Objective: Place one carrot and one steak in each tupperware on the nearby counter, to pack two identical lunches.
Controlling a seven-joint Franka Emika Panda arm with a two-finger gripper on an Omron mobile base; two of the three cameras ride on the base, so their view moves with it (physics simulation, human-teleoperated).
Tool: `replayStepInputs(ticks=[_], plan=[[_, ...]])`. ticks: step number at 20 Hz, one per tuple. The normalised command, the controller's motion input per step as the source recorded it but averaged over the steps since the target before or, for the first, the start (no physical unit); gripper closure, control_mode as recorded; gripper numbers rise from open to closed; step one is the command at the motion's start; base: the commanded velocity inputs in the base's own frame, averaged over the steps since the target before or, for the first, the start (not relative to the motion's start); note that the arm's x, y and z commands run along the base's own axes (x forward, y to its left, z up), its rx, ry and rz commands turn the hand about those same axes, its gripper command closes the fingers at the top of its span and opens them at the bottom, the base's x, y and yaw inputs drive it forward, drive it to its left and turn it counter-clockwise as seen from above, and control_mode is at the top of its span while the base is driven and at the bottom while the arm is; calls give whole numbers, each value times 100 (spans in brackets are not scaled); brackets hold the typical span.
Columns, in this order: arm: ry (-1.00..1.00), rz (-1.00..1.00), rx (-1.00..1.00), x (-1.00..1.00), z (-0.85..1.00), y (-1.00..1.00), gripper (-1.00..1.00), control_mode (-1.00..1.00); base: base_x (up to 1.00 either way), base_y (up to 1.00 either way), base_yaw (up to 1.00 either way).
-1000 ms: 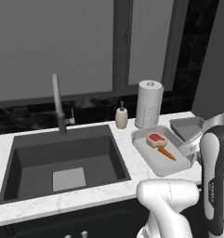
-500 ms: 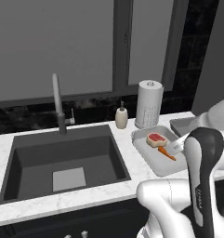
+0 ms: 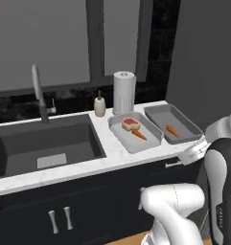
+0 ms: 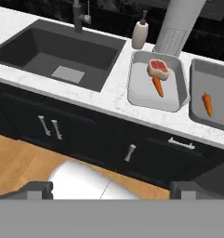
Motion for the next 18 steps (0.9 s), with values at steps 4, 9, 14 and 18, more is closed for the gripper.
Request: replayStepInputs(ticks=[4,9,14,18], plan=[[0,0,0,0,0,0,-100,100,-86,-92,-34],[0,0,0,0,0,0,-100,100,-32,-100,-32],[0,0,0,0,0,0,-100,100,32,-96,-14],[0,0,0,0,0,0,-100,100,68,-63,0]])
